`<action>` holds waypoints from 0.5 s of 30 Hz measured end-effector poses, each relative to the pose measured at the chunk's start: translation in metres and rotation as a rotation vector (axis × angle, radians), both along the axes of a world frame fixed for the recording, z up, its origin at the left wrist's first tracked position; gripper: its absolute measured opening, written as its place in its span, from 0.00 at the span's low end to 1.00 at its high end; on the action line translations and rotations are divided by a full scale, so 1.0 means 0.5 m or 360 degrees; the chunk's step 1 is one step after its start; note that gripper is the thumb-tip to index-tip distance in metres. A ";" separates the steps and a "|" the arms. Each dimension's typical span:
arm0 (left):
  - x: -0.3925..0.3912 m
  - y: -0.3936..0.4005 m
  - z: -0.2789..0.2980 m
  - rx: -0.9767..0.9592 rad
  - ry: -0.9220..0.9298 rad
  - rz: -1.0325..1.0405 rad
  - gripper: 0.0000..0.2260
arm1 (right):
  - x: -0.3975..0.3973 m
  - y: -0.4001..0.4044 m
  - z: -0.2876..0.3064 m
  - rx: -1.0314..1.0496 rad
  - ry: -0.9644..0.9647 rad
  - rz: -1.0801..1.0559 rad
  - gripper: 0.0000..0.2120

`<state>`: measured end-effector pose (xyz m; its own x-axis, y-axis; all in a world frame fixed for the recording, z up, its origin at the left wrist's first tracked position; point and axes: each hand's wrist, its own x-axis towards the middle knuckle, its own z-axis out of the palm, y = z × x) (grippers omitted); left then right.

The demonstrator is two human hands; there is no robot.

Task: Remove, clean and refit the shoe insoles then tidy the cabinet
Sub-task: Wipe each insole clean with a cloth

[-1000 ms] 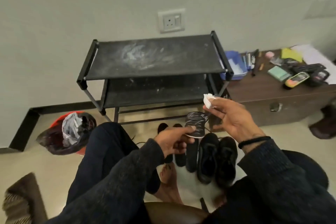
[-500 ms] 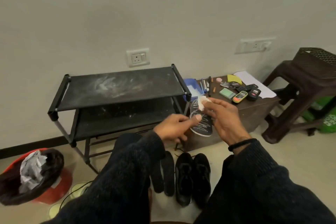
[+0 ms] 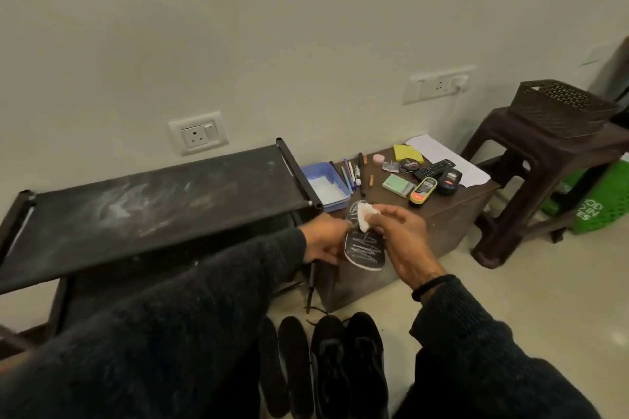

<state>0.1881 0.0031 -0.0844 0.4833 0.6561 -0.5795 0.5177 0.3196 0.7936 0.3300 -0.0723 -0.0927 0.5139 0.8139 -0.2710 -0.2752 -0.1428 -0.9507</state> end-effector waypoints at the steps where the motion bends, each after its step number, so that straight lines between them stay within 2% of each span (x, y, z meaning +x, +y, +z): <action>1: 0.019 0.006 -0.041 -0.0110 -0.0048 0.0082 0.11 | 0.012 0.017 -0.026 -0.0031 -0.0007 -0.0024 0.11; 3: 0.057 0.029 -0.109 -0.0167 -0.0116 0.0265 0.09 | 0.037 0.053 -0.076 -0.0090 -0.0039 -0.0052 0.10; 5: 0.089 0.051 -0.150 0.0016 -0.0078 0.0241 0.12 | 0.058 0.086 -0.118 -0.0131 -0.0056 -0.0066 0.09; 8: 0.130 0.079 -0.184 0.0679 0.0267 -0.0045 0.20 | 0.094 0.144 -0.167 -0.0188 -0.0056 -0.0109 0.09; 11: 0.156 0.111 -0.206 0.1181 0.0346 -0.0303 0.22 | 0.124 0.197 -0.204 -0.0220 0.0038 -0.0082 0.09; 15: 0.183 0.157 -0.247 0.1238 0.0395 -0.0411 0.24 | 0.155 0.241 -0.219 -0.0362 0.0135 -0.0059 0.08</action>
<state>0.2795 0.0818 -0.2081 0.5913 0.7977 -0.1189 0.6869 -0.4209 0.5924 0.4077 0.0482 -0.2022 0.5097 0.7081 -0.4887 -0.3620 -0.3388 -0.8685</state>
